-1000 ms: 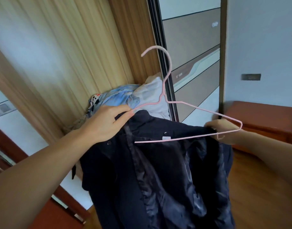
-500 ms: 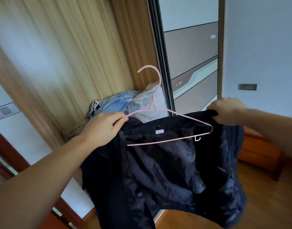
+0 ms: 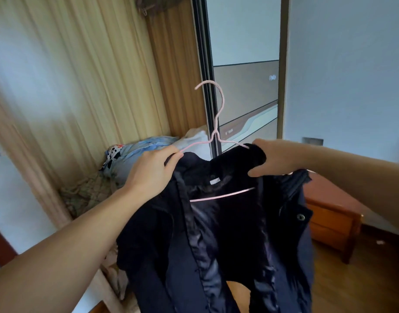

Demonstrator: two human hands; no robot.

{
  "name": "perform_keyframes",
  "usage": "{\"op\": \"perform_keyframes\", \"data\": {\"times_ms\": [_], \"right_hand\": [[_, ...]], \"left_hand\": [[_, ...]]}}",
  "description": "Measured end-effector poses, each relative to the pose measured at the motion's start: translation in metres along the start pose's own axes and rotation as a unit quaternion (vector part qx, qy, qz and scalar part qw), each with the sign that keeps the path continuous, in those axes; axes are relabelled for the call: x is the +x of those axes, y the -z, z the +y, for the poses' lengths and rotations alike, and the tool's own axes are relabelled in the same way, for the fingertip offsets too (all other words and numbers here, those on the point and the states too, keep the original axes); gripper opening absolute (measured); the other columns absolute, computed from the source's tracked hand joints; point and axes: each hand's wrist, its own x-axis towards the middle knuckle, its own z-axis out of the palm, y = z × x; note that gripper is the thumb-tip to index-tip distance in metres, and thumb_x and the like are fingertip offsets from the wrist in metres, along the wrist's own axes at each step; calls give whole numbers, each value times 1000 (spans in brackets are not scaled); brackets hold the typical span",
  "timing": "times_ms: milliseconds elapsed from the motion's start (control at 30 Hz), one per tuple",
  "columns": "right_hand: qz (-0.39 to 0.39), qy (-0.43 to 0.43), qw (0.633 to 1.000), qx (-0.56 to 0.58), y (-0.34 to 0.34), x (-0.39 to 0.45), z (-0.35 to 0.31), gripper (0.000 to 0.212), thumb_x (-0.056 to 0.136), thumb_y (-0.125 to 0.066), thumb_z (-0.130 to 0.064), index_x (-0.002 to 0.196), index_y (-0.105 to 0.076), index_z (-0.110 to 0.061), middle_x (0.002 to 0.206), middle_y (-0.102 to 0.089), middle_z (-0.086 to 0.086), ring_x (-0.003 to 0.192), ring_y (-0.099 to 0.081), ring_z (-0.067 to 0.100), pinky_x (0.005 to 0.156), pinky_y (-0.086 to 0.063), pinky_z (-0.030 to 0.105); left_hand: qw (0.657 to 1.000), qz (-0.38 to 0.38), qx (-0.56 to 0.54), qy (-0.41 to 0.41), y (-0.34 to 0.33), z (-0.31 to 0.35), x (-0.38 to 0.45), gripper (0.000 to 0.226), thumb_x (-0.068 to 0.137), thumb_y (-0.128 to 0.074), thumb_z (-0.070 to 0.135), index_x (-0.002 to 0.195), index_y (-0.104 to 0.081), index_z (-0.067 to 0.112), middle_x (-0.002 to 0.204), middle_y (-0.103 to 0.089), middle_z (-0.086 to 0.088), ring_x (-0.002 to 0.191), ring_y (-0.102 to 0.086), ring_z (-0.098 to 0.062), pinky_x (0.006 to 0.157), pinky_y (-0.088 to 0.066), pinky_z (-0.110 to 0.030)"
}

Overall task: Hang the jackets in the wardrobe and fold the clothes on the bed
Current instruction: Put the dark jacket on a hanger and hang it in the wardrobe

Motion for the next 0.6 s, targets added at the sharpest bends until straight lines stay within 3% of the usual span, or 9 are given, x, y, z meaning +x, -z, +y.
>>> {"op": "perform_keyframes", "data": {"times_ms": [100, 200, 267, 333, 433, 500, 600], "right_hand": [[-9, 21, 999, -23, 23, -8, 3, 60, 81, -58, -66, 121, -55, -21, 116, -55, 3, 100, -53, 21, 87, -43, 32], [9, 69, 984, 165, 31, -10, -19, 37, 85, -62, -55, 110, -62, -27, 110, -63, -8, 98, -60, 11, 89, -45, 28], [-18, 90, 950, 298, 32, -12, -38, 28, 91, -59, -46, 95, -64, -19, 76, -66, -9, 68, -62, 10, 71, -49, 25], [-81, 86, 926, 358, 29, -15, -48, 31, 96, -54, -38, 88, -64, -10, 56, -47, -4, 47, -42, 13, 50, -37, 23], [-145, 79, 916, 366, 23, -22, -52, 24, 95, -56, -26, 88, -71, -9, 53, -35, -6, 45, -27, 12, 44, -22, 23], [-150, 74, 916, 365, 19, -25, -55, 22, 94, -57, -22, 86, -73, -10, 52, -35, -5, 44, -26, 12, 43, -21, 24], [-133, 68, 921, 360, 14, -28, -62, 18, 93, -58, -18, 87, -72, -8, 51, -37, -3, 41, -27, 12, 40, -21, 23]], "left_hand": [[999, 25, 1, -36, 3, 5, 2, 25, 96, -51, 40, 97, -69, 23, 73, -66, 0, 65, -54, -23, 60, -39, -35], [998, 5, -23, -59, 2, 15, 4, 24, 96, -54, 39, 100, -70, 23, 86, -71, 3, 77, -62, -21, 71, -48, -40], [996, -17, -46, -79, 1, 20, 3, 22, 95, -56, 40, 99, -69, 22, 90, -70, 5, 84, -64, -19, 75, -49, -40], [992, -38, -66, -98, 0, 20, 0, 22, 92, -59, 41, 101, -68, 23, 93, -70, 7, 85, -63, -15, 78, -47, -31], [988, -110, -42, -103, 4, 11, -6, 24, 91, -62, 39, 112, -64, 27, 104, -70, 9, 94, -60, -10, 81, -42, -20], [982, -169, -3, -83, 11, 1, -9, 31, 90, -66, 35, 120, -62, 28, 112, -68, 7, 103, -59, -11, 88, -43, -26], [976, -208, 58, -36, 20, -7, -12, 38, 84, -71, 37, 120, -63, 30, 105, -60, 8, 100, -57, -15, 84, -44, -30]]}}
